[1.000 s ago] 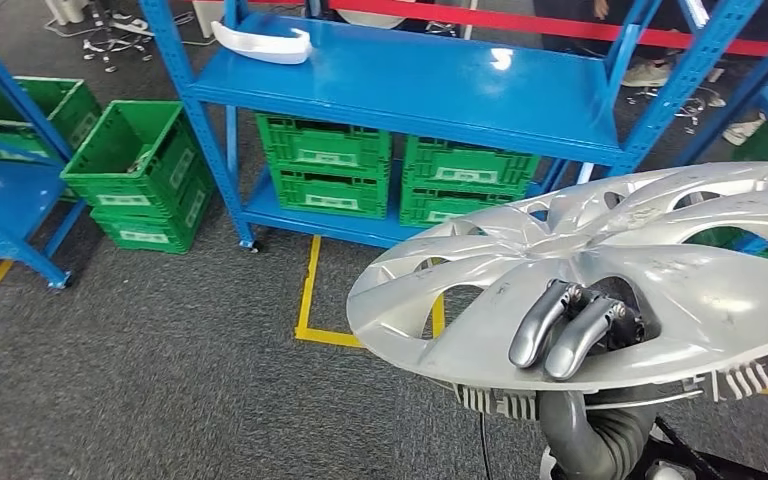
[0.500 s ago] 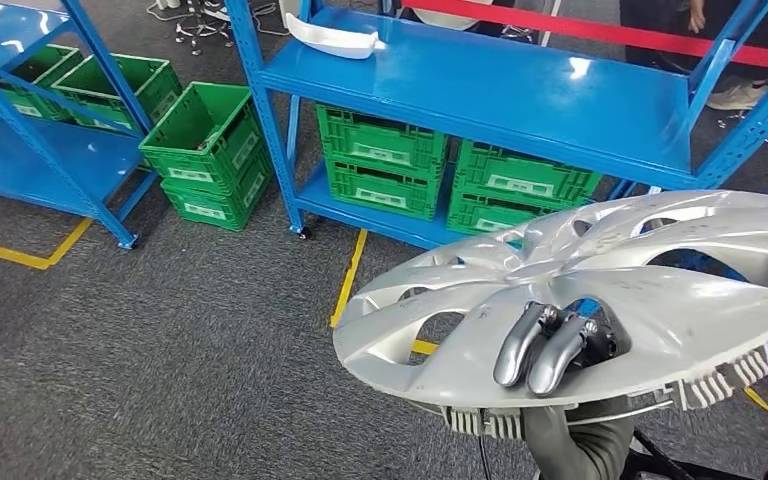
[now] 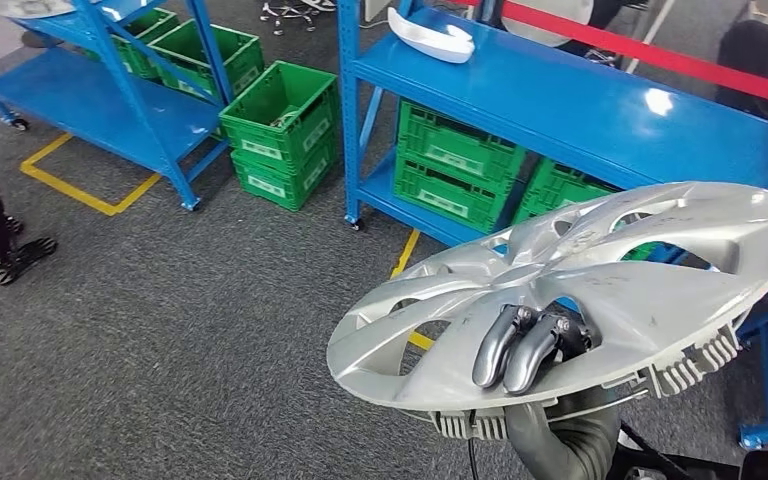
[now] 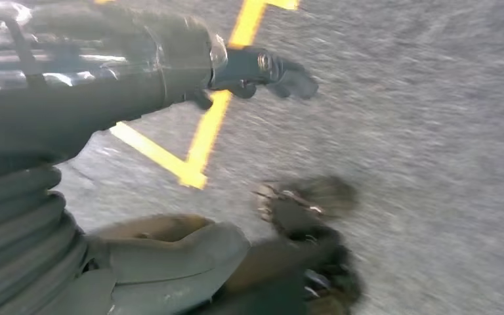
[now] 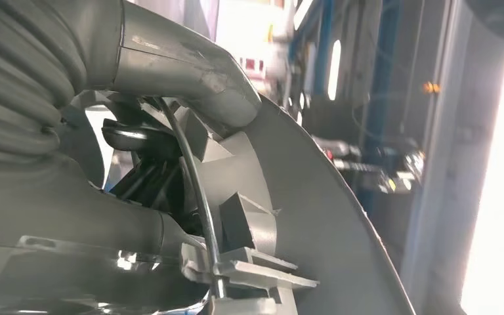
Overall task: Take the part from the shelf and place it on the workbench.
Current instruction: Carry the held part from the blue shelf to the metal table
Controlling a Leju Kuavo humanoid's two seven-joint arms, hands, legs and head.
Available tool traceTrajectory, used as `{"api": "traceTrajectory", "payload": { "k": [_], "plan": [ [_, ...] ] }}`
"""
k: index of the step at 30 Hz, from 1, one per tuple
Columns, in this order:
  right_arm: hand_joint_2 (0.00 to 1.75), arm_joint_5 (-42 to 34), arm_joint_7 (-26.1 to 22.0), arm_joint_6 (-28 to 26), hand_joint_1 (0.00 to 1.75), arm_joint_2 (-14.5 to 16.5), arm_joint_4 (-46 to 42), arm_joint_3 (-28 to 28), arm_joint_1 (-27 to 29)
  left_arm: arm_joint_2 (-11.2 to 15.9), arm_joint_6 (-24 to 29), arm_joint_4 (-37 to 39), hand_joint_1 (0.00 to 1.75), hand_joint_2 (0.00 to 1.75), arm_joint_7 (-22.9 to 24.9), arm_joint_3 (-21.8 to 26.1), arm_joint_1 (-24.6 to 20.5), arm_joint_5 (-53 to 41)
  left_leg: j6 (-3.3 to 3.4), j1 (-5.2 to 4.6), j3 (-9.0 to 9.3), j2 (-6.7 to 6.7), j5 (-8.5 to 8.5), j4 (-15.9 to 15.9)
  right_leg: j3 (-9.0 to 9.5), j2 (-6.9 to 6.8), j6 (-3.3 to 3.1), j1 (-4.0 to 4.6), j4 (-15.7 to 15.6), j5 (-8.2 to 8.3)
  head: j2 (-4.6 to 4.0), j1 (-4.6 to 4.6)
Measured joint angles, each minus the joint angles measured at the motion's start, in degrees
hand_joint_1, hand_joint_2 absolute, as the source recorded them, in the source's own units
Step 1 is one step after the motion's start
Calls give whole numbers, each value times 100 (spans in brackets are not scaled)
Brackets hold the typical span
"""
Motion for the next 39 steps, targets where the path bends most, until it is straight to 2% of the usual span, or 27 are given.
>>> {"api": "traceTrajectory", "payload": {
  "k": [1, 2, 3, 4, 6, 8, 10, 12, 14, 16, 17, 18, 19, 20, 22, 23, 25, 26, 28, 30, 31, 32, 33, 34, 36, 38, 39],
  "plan": [
    [175, -31, 22, 31, 175, 1, 38, 27, -40, -9, 8, 0, 0, 175, -229, 0, 0, 10, 9, -11, -6, -77, 6, 2, -136, 25, -6, 3, 276, -74, 0, 28],
    [175, -49, 31, 72, 175, 2, 80, 55, -88, -11, 10, 0, 0, 175, -448, 0, 3, 20, 14, -21, -7, -154, 11, 5, -186, 40, -20, 4, 352, -27, 0, 51],
    [175, -54, 43, 115, 175, 6, 117, 81, -151, -9, 10, 0, 0, 175, -624, 0, 2, 33, 16, -29, -1, -229, 13, 8, -123, 59, -42, 4, 183, 142, 0, 69],
    [175, -53, 69, 162, 175, 17, 154, 107, -236, -4, 10, 0, 0, 175, -744, 0, -6, 47, 13, -36, 10, -302, 15, 11, 28, 113, -68, 4, -181, 393, 0, 86],
    [175, -51, 127, 236, 175, 48, 223, 170, -421, 0, 8, 0, 0, 175, -835, 0, -44, 75, -12, -48, 3, -428, 27, 21, 362, 347, -137, -6, -942, 759, 0, 92],
    [175, -51, 158, 266, 175, 87, 290, 227, -540, 0, 4, 0, 0, 175, -843, 0, -83, 88, -73, -36, -58, -534, 63, 29, 488, 464, -182, -3, -1256, 822, 0, 84],
    [175, -52, 179, 273, 175, 125, 353, 267, -618, 7, 2, 0, 0, 175, -841, 0, -86, 100, -137, -15, -113, -596, 88, 34, 493, 343, -215, 0, -1321, 841, 0, 82],
    [175, -51, 196, 280, 175, 165, 412, 314, -688, 19, -2, 0, 0, 175, -794, 0, -80, 140, -195, -30, -209, -318, -38, 204, 522, 201, -271, -12, -1389, 879, 0, 41],
    [175, -34, 201, 285, 175, 210, 464, 360, -734, 19, -47, 0, 0, 175, -636, 0, -83, 219, -257, -17, -492, 7, -365, 783, 542, 45, -305, -8, -1421, 894, 0, -32],
    [175, -25, 192, 268, 175, 258, 517, 392, -750, -4, -112, 1, 0, 175, -313, 0, -62, 289, -313, 39, -824, 29, -621, 1450, 542, -123, -311, 1, -1414, 883, 0, -88],
    [175, -33, 179, 252, 175, 284, 545, 402, -749, -21, -132, 2, 0, 175, -97, 0, -36, 307, -335, 60, -882, 25, -613, 1568, 544, -206, -305, 2, -1407, 871, 0, -106],
    [175, -44, 158, 238, 175, 309, 571, 411, -747, -34, -143, 5, 0, 175, 111, 0, -7, 309, -350, 76, -825, 42, -503, 1463, 548, -283, -292, 2, -1399, 858, 0, -122],
    [175, -53, 133, 227, 175, 332, 597, 419, -743, -43, -147, 8, 0, 175, 288, 0, 17, 301, -357, 85, -655, 104, -319, 1150, 557, -355, -273, 1, -1388, 839, 0, -137],
    [175, -55, 109, 222, 175, 349, 621, 425, -740, -48, -150, 10, 0, 175, 418, 0, 31, 286, -357, 79, -445, 261, -162, 750, 568, -421, -248, 5, -1375, 816, 0, -150],
    [175, -53, 79, 216, 175, 368, 665, 440, -733, -47, -150, 11, 0, 175, 540, 0, 33, 256, -293, 38, -150, 513, 10, 189, 584, -532, -189, 33, -1348, 769, 0, -159],
    [175, -53, 72, 215, 175, 376, 685, 449, -731, -46, -149, 11, 0, 175, 569, 0, 34, 250, -253, 13, -116, 568, 8, 101, 591, -579, -164, 46, -1344, 754, 0, -155],
    [175, -52, 63, 216, 175, 396, 727, 467, -729, -41, -140, 11, 0, 175, 574, 0, 41, 248, -172, -4, -133, 438, 23, 91, 610, -674, -115, 49, -1357, 736, 0, -145],
    [175, -53, 60, 220, 175, 409, 751, 474, -733, -36, -136, 11, 0, 175, 535, 0, 45, 249, -141, 3, -134, 363, 35, 78, 612, -633, -85, 35, -1335, 695, -1, -135],
    [175, -44, 50, 236, 175, 434, 795, 491, -735, -19, -134, 14, 0, 175, 371, 0, 33, 249, -76, 24, -123, 206, 61, 54, 490, -362, -41, 4, -1017, 455, -1, -107],
    [175, 4, 42, 245, 175, 449, 844, 513, -732, -5, -135, 16, 0, 175, 174, 0, 9, 249, -30, 16, -125, 41, 71, 52, 150, -55, -34, -8, -253, 76, 0, -55],
    [175, 47, 42, 242, 175, 452, 874, 526, -733, -1, -139, 17, 0, 175, 111, 0, 3, 249, -16, 4, -122, -49, 73, 53, -25, 3, -39, -6, 105, -47, 0, -27],
    [175, 96, 42, 238, 175, 455, 903, 539, -734, 2, -146, 19, 0, 175, 74, 0, 3, 247, -9, -9, -118, -141, 75, 54, -140, 29, -49, -3, 310, -67, 0, -4],
    [175, 143, 43, 232, 175, 458, 932, 552, -737, 2, -155, 22, 0, 175, 69, 0, 7, 239, -6, -20, -111, -232, 77, 55, -159, 45, -67, 0, 292, 33, 0, 13],
    [175, 183, 44, 226, 175, 461, 957, 567, -742, 1, -163, 25, 0, 175, 87, 0, 11, 227, -4, -30, -99, -323, 79, 56, -75, 80, -94, 3, 52, 237, 0, 26],
    [175, 229, 46, 215, 175, 469, 1001, 597, -747, -19, -169, 29, 0, 175, 157, 0, 10, 203, -11, -45, -89, -494, 84, 62, 222, 313, -165, -2, -702, 678, 0, 44],
    [175, 242, 59, 200, 175, 481, 1034, 623, -744, -46, -169, 31, 0, 175, 222, 0, 3, 197, -51, -41, -125, -636, 107, 69, 420, 507, -208, -7, -1187, 843, 0, 43],
    [175, 243, 69, 192, 175, 485, 1047, 633, -743, -56, -170, 31, 0, 175, 238, 0, 5, 197, -83, -31, -151, -699, 127, 67, 444, 508, -216, -2, -1244, 828, 0, 36]
  ]
}}
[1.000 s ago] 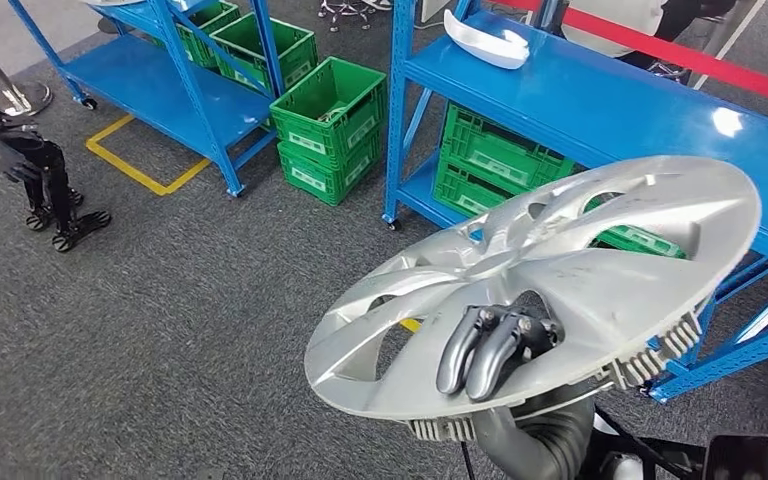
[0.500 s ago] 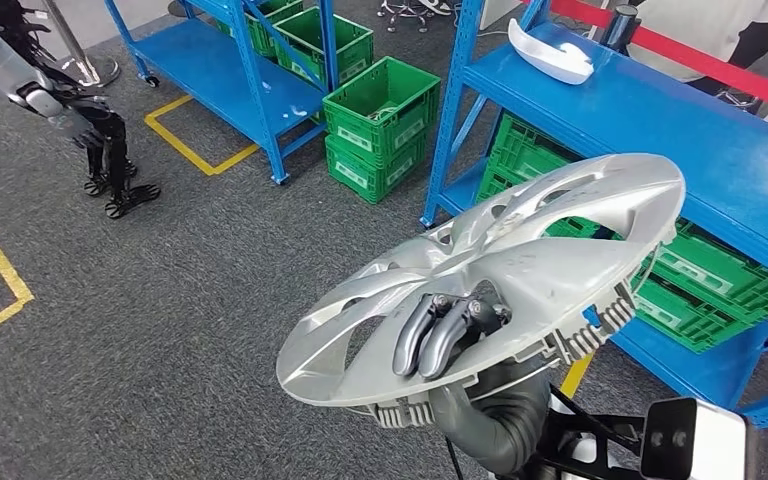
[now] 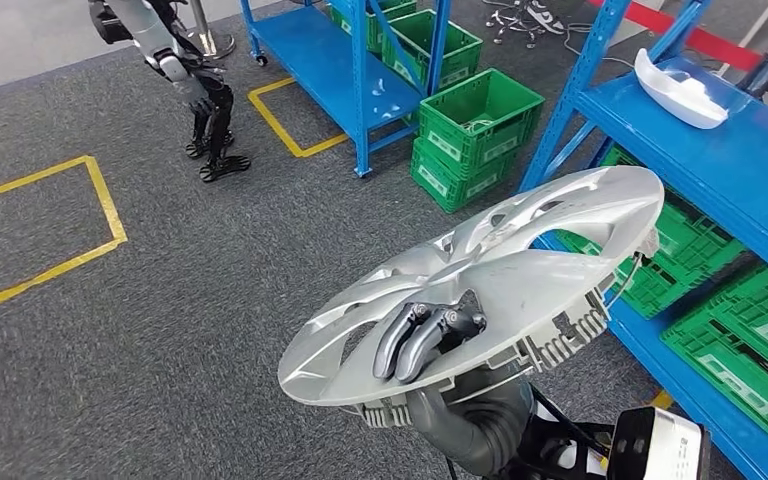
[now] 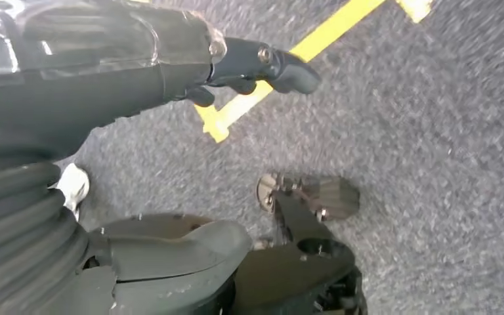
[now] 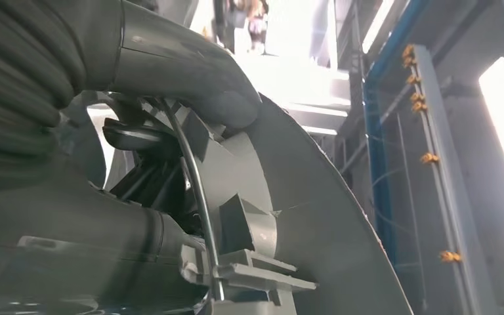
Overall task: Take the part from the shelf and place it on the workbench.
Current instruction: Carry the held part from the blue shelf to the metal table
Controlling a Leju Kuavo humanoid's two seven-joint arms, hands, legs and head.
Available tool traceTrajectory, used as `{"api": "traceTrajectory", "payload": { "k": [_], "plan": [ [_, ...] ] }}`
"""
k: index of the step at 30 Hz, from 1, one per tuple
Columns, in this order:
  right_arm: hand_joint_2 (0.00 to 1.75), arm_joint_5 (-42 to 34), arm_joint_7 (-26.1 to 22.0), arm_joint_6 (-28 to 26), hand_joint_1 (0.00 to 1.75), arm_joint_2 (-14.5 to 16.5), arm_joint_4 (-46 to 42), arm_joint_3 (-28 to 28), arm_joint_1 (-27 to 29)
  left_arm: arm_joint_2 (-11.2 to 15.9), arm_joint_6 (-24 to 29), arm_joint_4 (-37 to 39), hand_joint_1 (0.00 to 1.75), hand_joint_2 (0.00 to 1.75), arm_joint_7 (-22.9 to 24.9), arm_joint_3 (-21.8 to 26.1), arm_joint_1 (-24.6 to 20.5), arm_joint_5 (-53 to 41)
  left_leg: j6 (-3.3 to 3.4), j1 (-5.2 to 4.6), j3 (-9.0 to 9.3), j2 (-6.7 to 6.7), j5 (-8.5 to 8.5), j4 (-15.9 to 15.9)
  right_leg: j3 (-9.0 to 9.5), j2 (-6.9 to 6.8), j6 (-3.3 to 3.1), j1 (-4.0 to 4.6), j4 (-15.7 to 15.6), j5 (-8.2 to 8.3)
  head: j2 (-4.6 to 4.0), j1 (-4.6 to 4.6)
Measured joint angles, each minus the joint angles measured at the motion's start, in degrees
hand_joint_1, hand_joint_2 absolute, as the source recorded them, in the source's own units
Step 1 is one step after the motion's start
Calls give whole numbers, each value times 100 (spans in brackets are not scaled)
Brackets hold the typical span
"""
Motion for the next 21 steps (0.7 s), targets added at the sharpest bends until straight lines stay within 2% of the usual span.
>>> {"api": "traceTrajectory", "payload": {
  "k": [1, 2, 4, 5, 6, 7, 8, 9, 10, 11, 12, 13, 14, 15, 17, 18, 19, 21],
  "plan": [
    [175, 1, 10, -7, 175, 5, 8, 8, -2, -4, 0, 0, 0, 175, 8, 0, 9, 1, -38, 11, -22, -66, 21, -8, 18, -64, -6, 4, -38, 6, 0, 3],
    [175, 1, 16, -11, 175, 12, 16, 14, -6, -3, 0, 1, 0, 175, 13, 0, 23, 1, -67, 10, -41, -20, 17, 2, 33, -139, -23, 1, -68, 28, 0, 3],
    [175, 1, 21, -14, 175, 36, 22, 21, -12, 2, 1, 2, 0, 175, 15, 0, 37, 2, -123, -13, -171, 358, -160, 247, 76, -300, -64, -8, -152, 74, 0, -50],
    [175, 1, 22, -15, 175, 46, 25, 22, -13, 4, 1, 1, 0, 175, 15, 0, 33, 2, -149, -6, -310, 590, -335, 535, 92, -382, -78, -6, -176, 85, 0, -85],
    [175, 1, 25, -16, 175, 52, 30, 24, -9, 3, 1, 1, 0, 175, 15, 0, 27, 3, -183, 16, -494, 720, -526, 906, 98, -464, -89, 1, -183, 85, 0, -124],
    [175, 1, 29, -16, 175, 53, 34, 26, -8, 3, 1, 0, 0, 175, 14, 0, 23, 3, -214, 50, -673, 739, -673, 1270, 98, -554, -93, 3, -180, 79, 0, -147],
    [175, -1, 34, -16, 175, 55, 41, 29, -6, 3, 1, -1, 0, 175, 9, 0, 26, 3, -245, 84, -787, 733, -732, 1509, 100, -642, -89, 3, -175, 70, 0, -165],
    [175, -1, 39, -15, 175, 57, 46, 34, -9, 3, 1, 0, 0, 175, -4, 0, 31, 3, -274, 114, -799, 733, -686, 1548, 103, -727, -77, 1, -168, 56, 0, -181],
    [175, -2, 43, -14, 175, 63, 49, 39, -18, 4, 1, 1, 0, 175, -22, 0, 36, 3, -300, 139, -688, 764, -542, 1353, 110, -805, -57, -4, -157, 39, 0, -194],
    [175, -2, 45, -14, 175, 69, 50, 44, -31, 5, 1, 1, 0, 175, -44, 0, 38, 3, -321, 156, -481, 863, -349, 990, 121, -874, -29, -10, -139, 15, 0, -204],
    [175, -2, 46, -14, 175, 75, 50, 48, -48, 4, 1, 1, 0, 175, -63, 0, 35, 3, -330, 142, -267, 1040, -217, 614, 129, -933, 6, -5, -118, -14, 0, -221],
    [175, -2, 48, -13, 175, 80, 50, 50, -68, 3, 1, 0, 0, 175, -78, 0, 31, 3, -302, 124, -105, 1185, -126, 317, 136, -981, 43, 5, -92, -46, 0, -238],
    [175, -2, 50, -10, 175, 85, 50, 54, -85, 1, 1, 0, 0, 175, -87, 0, 28, 4, -258, 100, -21, 1289, -101, 149, 143, -1024, 77, 16, -75, -69, 0, -245],
    [175, -2, 51, -8, 175, 89, 50, 59, -96, -1, 1, 1, 0, 175, -92, 0, 30, 4, -201, 69, -15, 1308, -121, 104, 148, -1067, 106, 25, -68, -82, 0, -251],
    [175, -2, 54, -3, 175, 95, 51, 70, -113, 0, 1, 2, 0, 175, -93, 0, 34, 7, -94, 57, -38, 1152, -102, 88, 162, -1136, 163, 1, -65, -116, 0, -234],
    [175, -2, 54, -2, 175, 97, 52, 76, -120, 1, 1, 2, 0, 175, -93, 0, 33, 8, -59, 56, -40, 1071, -93, 80, 151, -1071, 188, -19, -15, -178, 0, -227],
    [175, -2, 55, -1, 175, 99, 52, 81, -128, 1, 1, 2, 0, 175, -92, 0, 26, 9, -25, 62, -37, 987, -80, 73, 93, -941, 206, -34, 138, -298, 0, -213],
    [175, -2, 55, 2, 175, 97, 54, 91, -132, -2, 2, 2, 0, 175, -92, 0, 9, 10, 31, 53, -38, 812, -65, 69, -209, -613, 203, -40, 820, -666, 0, -163]
  ]
}}
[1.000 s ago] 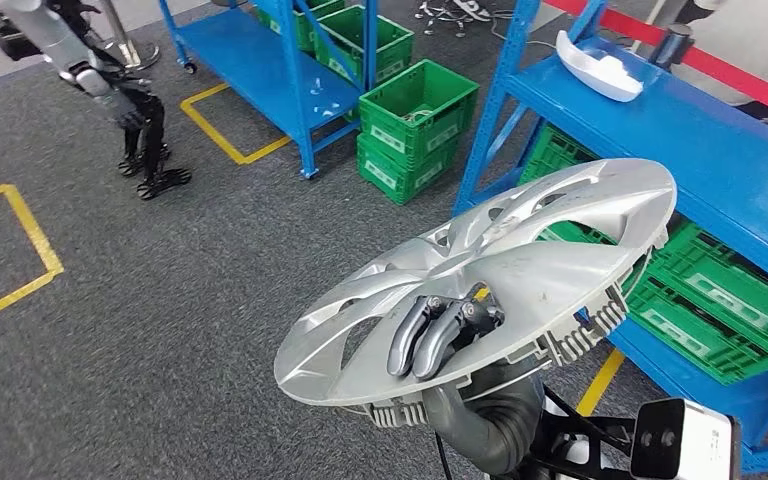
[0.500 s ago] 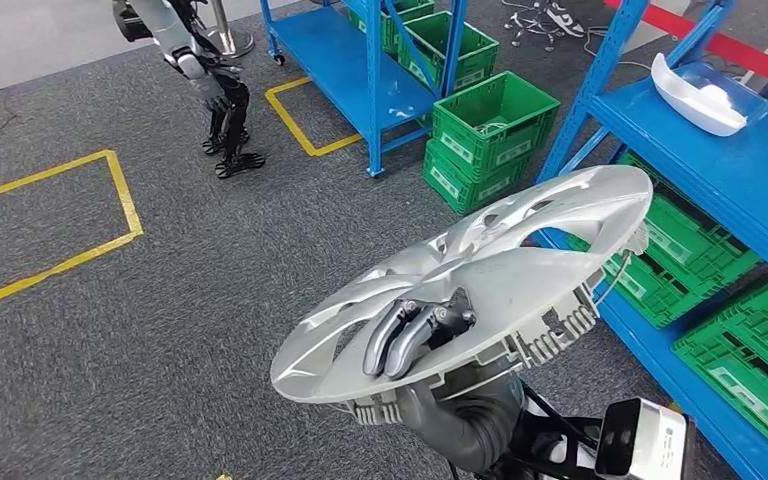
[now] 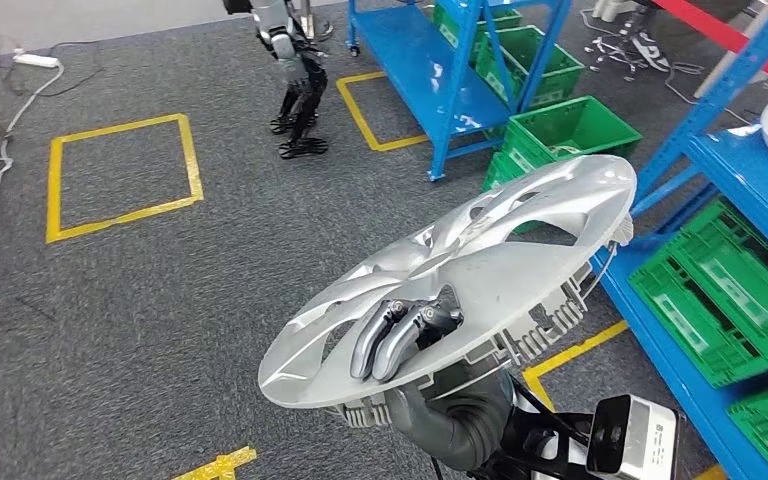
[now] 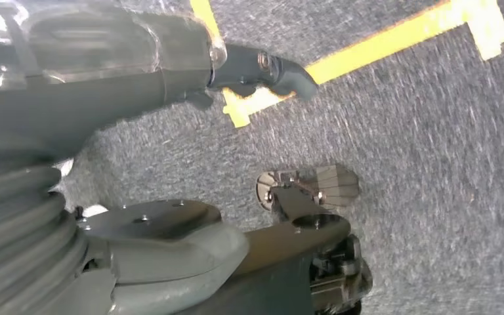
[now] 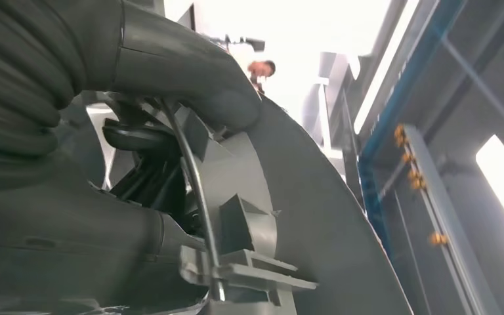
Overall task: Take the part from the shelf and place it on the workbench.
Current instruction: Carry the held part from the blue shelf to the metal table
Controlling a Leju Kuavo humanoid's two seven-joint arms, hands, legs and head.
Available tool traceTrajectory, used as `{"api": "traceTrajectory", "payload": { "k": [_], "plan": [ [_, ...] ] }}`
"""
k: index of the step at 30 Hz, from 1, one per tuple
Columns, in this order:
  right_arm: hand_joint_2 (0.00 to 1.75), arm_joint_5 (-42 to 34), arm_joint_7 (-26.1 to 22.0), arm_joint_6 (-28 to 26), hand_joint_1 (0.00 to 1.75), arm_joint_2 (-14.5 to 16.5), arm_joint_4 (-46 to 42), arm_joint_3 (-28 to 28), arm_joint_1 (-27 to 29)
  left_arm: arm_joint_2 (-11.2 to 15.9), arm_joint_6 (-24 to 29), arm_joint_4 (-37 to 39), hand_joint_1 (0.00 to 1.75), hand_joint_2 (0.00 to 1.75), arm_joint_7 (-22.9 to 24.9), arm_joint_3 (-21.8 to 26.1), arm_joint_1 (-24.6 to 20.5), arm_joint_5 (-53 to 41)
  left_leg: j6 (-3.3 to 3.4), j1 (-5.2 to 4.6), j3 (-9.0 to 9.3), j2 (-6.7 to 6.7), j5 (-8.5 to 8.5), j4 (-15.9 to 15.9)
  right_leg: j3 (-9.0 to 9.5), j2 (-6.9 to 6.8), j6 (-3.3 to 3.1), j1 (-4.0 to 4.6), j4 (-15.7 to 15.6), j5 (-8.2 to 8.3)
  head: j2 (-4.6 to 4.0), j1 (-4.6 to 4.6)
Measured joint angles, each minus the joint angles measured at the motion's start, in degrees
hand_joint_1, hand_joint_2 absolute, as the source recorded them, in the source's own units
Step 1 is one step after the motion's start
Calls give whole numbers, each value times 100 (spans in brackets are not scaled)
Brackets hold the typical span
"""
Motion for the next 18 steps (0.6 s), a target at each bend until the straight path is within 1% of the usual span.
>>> {"api": "traceTrajectory", "payload": {
  "k": [1, 2, 3, 4, 5, 6, 7, 8, 9, 10, 11, 12, 13, 14, 15, 16, 17, 18],
  "plan": [
    [175, 0, 0, 1, 175, -2, 5, 5, 1, -3, 0, 0, 0, 175, 0, 0, -7, 0, 23, -15, -2, -96, 6, 1, -206, 88, -16, 6, 419, -165, 0, 31],
    [175, 0, 0, 1, 175, -3, 14, 10, 2, -6, -1, 0, 0, 175, 1, 0, -10, 0, 41, -34, -1, -196, 10, 2, -375, 130, -36, 13, 733, -246, 0, 58],
    [175, 0, 0, 1, 175, -5, 25, 15, 2, -8, -1, 0, 0, 175, 1, 0, -8, 1, 51, -53, 2, -297, 13, 3, -466, 151, -64, 19, 855, -212, 0, 84],
    [175, 0, 0, 0, 175, -6, 35, 19, 1, -9, -2, 0, 0, 175, 2, 0, -6, 1, 59, -68, 9, -398, 17, 3, -443, 174, -104, 31, 724, -50, 0, 108],
    [175, 0, 0, -1, 175, -6, 42, 20, -3, -10, -2, 0, 0, 175, 2, 0, -4, 1, 64, -79, 21, -495, 21, 4, -329, 227, -151, 46, 403, 190, 0, 128],
    [175, 0, 0, -1, 175, -6, 45, 21, -10, -14, -2, 0, 0, 175, 2, 0, -4, 2, 63, -83, 31, -581, 24, 2, -171, 345, -203, 62, 5, 418, 0, 146],
    [175, 0, 0, -1, 175, -5, 45, 21, -16, -20, -1, 0, 0, 175, 1, 0, -8, 2, 58, -88, 32, -663, 28, 8, -22, 468, -245, 69, -362, 591, 0, 148],
    [175, 0, 0, -1, 175, -5, 45, 22, -26, -27, -1, -1, 0, 175, 1, 0, -11, 2, 40, -84, 20, -727, 38, 11, 81, 568, -266, 76, -602, 672, 0, 150],
    [175, 0, 1, -1, 175, -4, 46, 22, -33, -34, -1, -1, 0, 175, 2, 0, -11, 1, 15, -72, -1, -788, 52, 11, 129, 622, -277, 84, -718, 684, 0, 151],
    [175, -1, 1, 0, 175, -3, 46, 23, -41, -39, -1, -1, 0, 175, 1, 0, -5, 1, -18, -61, -22, -850, 73, 6, 146, 593, -279, 91, -762, 687, 0, 153],
    [175, -2, 2, 0, 175, -1, 47, 24, -50, -40, -2, -1, 0, 175, 1, 0, 6, 1, -50, -49, -39, -878, 86, -4, 166, 532, -284, 90, -806, 707, 0, 164],
    [175, -5, 2, 1, 175, 3, 48, 26, -58, -40, -2, 0, 0, 175, 0, 0, 20, 2, -76, -57, -59, -761, 64, 16, 195, 463, -297, 88, -865, 738, 0, 159],
    [175, -10, 2, 2, 175, 7, 47, 27, -67, -38, -2, 0, 0, 175, -2, 0, 28, 4, -104, -65, -112, -568, -17, 112, 226, 387, -314, 83, -927, 773, 0, 133],
    [175, -14, 2, 2, 175, 10, 48, 28, -73, -36, -2, 0, 0, 175, -3, 0, 26, 6, -130, -68, -212, -349, -160, 317, 251, 306, -326, 77, -980, 802, 0, 103],
    [175, -22, 2, 3, 175, 13, 51, 29, -76, -36, -2, 0, 0, 175, -5, 0, 21, 8, -161, -58, -360, -147, -345, 631, 261, 225, -334, 85, -1002, 811, 0, 71],
    [175, -33, 2, 4, 175, 14, 57, 31, -75, -36, -2, 0, 0, 175, -6, 0, 15, 9, -199, -24, -535, -86, -525, 996, 260, 136, -338, 88, -1005, 810, 0, 43],
    [175, -45, 2, 4, 175, 15, 69, 34, -74, -37, -2, 0, 0, 175, -6, 0, 14, 10, -236, 12, -676, -84, -636, 1297, 257, 45, -332, 86, -999, 804, 0, 29],
    [175, -56, 2, 6, 175, 16, 84, 38, -72, -37, -2, 0, 0, 175, -4, 0, 18, 13, -273, 48, -738, -88, -654, 1444, 255, -42, -321, 81, -991, 793, 0, 15]
  ]
}}
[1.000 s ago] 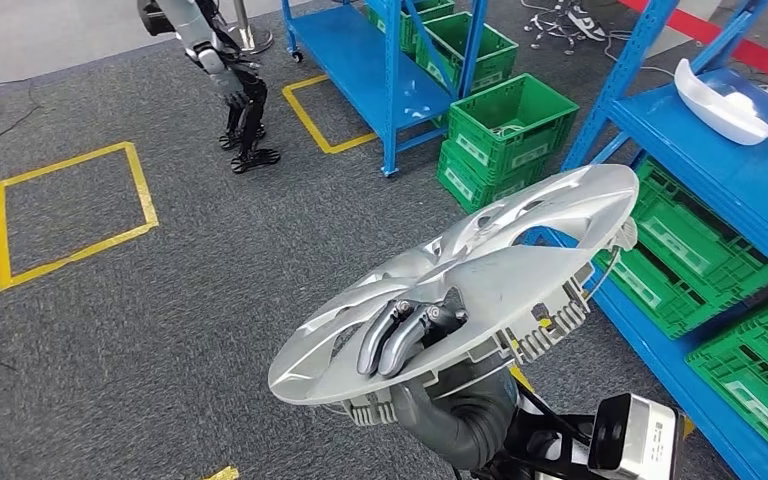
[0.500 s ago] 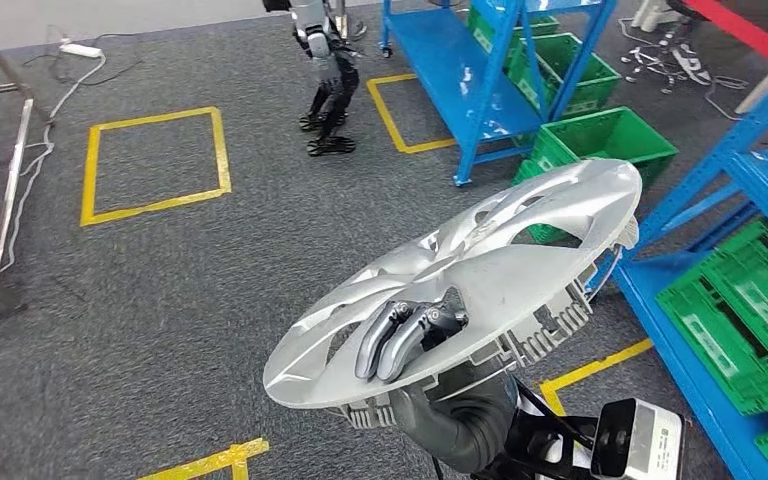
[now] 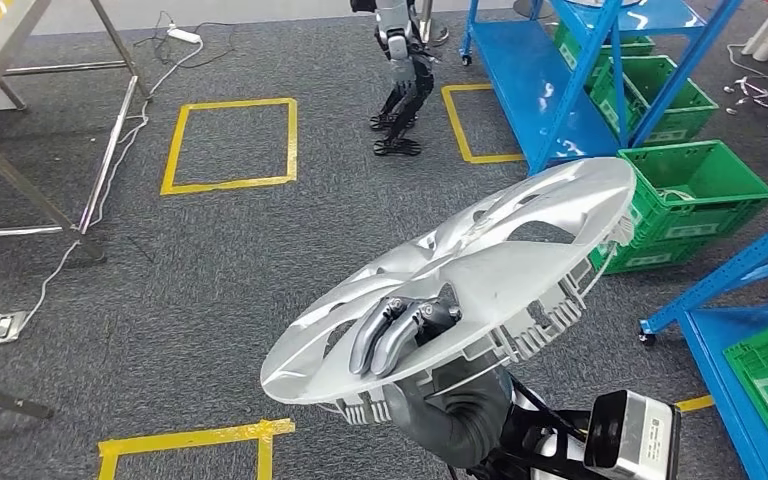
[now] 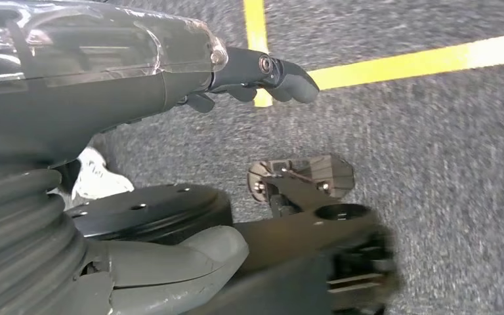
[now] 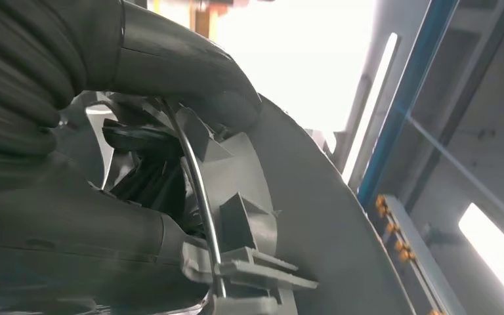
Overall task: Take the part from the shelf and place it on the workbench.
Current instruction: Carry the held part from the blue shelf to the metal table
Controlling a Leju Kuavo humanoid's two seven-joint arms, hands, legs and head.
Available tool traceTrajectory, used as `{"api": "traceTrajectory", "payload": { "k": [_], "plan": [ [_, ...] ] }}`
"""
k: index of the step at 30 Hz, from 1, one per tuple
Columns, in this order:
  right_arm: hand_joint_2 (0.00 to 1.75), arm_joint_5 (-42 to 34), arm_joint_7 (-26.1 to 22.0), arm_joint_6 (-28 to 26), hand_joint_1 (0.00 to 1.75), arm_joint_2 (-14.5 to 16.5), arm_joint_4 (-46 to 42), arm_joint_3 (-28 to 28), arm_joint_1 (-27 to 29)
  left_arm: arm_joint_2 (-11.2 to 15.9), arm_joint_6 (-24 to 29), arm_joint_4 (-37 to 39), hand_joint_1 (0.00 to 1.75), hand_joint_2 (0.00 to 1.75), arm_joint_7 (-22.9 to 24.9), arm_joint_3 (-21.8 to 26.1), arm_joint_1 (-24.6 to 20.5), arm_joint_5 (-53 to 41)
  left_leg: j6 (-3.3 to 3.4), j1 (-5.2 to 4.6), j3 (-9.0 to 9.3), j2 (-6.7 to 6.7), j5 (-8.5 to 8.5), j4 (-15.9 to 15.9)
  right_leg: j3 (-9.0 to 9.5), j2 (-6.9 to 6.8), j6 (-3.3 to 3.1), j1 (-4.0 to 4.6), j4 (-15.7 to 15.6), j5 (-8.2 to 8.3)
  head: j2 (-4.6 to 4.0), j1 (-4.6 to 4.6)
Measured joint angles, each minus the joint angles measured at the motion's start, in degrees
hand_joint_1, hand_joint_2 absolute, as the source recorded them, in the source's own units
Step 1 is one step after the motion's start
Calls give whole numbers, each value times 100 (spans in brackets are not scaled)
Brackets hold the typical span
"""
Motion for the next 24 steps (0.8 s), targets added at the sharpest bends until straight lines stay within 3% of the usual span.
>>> {"api": "traceTrajectory", "payload": {
  "k": [1, 2, 3, 5, 6, 8, 10, 11, 13, 14, 15, 16, 17, 19, 20, 22, 23, 24],
  "plan": [
    [175, -7, 0, 2, 175, 1, 14, 4, -1, 1, 0, 0, 0, 175, 2, 0, 6, 3, -35, 31, 54, 10, 87, -75, 0, -83, 19, -7, 12, -14, 0, -11],
    [175, -8, 0, 4, 175, 1, 24, 7, -4, 2, 0, 0, 0, 175, 3, 0, 10, 7, -64, 54, 225, 62, 253, -364, 2, -158, 46, -16, 32, -34, 0, -19],
    [175, -8, 0, 7, 175, 2, 31, 9, -10, 3, 0, 0, 0, 175, 4, 0, 9, 9, -86, 60, 442, 208, 402, -758, 4, -222, 83, -22, 60, -61, 0, -28],
    [175, -9, 1, 14, 175, 4, 36, 14, -29, 4, 0, 0, 0, 175, 5, 0, 6, 12, -42, 35, 758, 479, 573, -1325, 4, -323, 163, -10, 121, -117, 0, -38],
    [175, -9, 1, 20, 175, 5, 38, 17, -40, 4, 0, 0, 0, 175, 6, 0, 5, 12, 5, 8, 798, 550, 570, -1415, 8, -361, 195, -6, 139, -134, 0, -33],
    [175, -10, 1, 28, 175, 6, 41, 22, -58, 5, 0, 1, 0, 175, 17, 0, 8, 13, 113, -30, 780, 442, 573, -1411, 28, -442, 249, -23, 135, -153, 0, -21],
    [175, -12, 2, 28, 175, 8, 41, 24, -67, 10, 1, 2, 0, 175, 28, 0, 5, 13, 192, -26, 781, 294, 589, -1427, 4, -301, 306, -61, 249, -283, 0, -2],
    [175, -12, 2, 28, 175, 7, 42, 24, -66, 11, 1, 2, 0, 175, 30, 0, -2, 13, 229, -19, 790, 214, 601, -1436, -83, -150, 323, -74, 472, -437, 0, 22],
    [175, -11, 2, 30, 175, 3, 48, 24, -60, 9, 1, 1, 0, 175, 32, 0, -16, 12, 279, -34, 793, 51, 612, -1437, -419, 124, 317, -80, 1228, -827, 0, 98],
    [175, -12, 2, 29, 175, 1, 56, 24, -56, 5, 0, 0, 0, 175, 32, 0, -20, 11, 294, -52, 794, -38, 616, -1437, -603, 166, 302, -75, 1604, -961, 0, 133],
    [175, -13, 2, 29, 175, -3, 65, 24, -54, 3, 0, 0, 0, 175, 33, 0, -20, 12, 304, -71, 798, -132, 619, -1436, -727, 183, 279, -68, 1827, -990, 0, 161],
    [175, -13, 2, 29, 175, -6, 73, 25, -53, 3, 0, 0, 0, 175, 34, 0, -17, 13, 310, -87, 806, -228, 621, -1435, -761, 198, 245, -57, 1841, -899, 0, 179],
    [175, -14, 2, 29, 175, -9, 79, 25, -54, 2, 0, 0, 0, 175, 36, 0, -15, 12, 314, -100, 817, -325, 624, -1435, -692, 231, 201, -43, 1631, -703, 0, 195],
    [175, -13, 2, 30, 175, -13, 84, 25, -59, -3, 0, 0, 0, 175, 37, 0, -17, 11, 310, -117, 834, -503, 628, -1432, -384, 458, 97, -10, 866, -248, 0, 208],
    [175, -13, 2, 31, 175, -13, 84, 24, -62, -6, 0, 0, 0, 175, 37, 0, -22, 11, 299, -115, 826, -582, 635, -1427, -250, 588, 62, -3, 537, -117, 0, 198],
    [175, -13, 2, 31, 175, -15, 85, 24, -67, -14, 0, -1, 0, 175, 37, 0, -22, 11, 246, -87, 774, -716, 666, -1425, -140, 711, 35, 10, 263, -77, 0, 191],
    [175, -13, 2, 31, 175, -14, 84, 24, -72, -14, 0, -1, 0, 175, 37, 0, -15, 11, 211, -69, 746, -789, 688, -1434, -123, 656, 37, 14, 212, -67, 0, 194],
    [175, -12, 2, 31, 175, -13, 85, 25, -80, -10, 0, -1, 0, 175, 37, 0, -2, 11, 186, -65, 725, -744, 688, -1428, -103, 583, 32, 12, 165, -43, 0, 203]
  ]
}}
